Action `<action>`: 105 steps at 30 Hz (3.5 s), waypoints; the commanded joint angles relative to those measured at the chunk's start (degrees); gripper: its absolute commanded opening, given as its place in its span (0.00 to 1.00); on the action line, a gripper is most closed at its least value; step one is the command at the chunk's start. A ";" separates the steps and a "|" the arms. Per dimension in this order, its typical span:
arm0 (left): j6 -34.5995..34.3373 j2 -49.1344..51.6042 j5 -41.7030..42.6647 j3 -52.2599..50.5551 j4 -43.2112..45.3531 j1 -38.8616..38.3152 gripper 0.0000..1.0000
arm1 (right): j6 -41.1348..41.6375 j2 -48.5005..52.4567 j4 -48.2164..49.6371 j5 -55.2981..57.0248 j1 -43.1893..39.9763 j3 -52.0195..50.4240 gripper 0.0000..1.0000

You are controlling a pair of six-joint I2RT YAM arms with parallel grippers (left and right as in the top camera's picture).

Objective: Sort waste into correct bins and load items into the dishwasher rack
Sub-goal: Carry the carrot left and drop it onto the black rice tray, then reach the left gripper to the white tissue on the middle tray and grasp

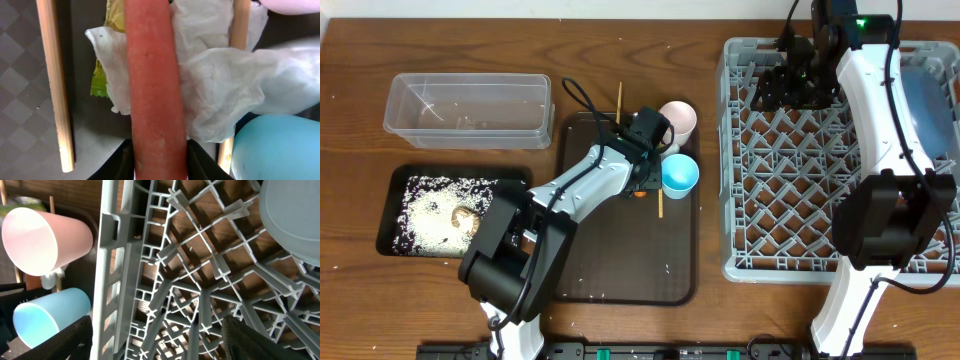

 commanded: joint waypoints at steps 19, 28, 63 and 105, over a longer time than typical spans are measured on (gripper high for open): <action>3.58 -22.05 -5.07 1.33 -6.86 1.31 0.13 | -2.25 -1.95 -0.74 -0.04 -0.28 0.33 0.79; -8.70 -26.18 -12.24 1.33 -22.71 14.99 0.06 | -2.49 -1.95 -0.87 -0.04 0.28 0.33 0.81; -20.46 -20.79 -16.22 -16.33 -10.78 42.47 0.33 | -2.91 -1.95 -1.18 0.00 0.57 0.33 0.83; 29.57 -8.63 -2.60 -7.30 5.46 7.23 0.79 | -3.32 -1.95 -1.90 -0.04 0.59 0.33 0.87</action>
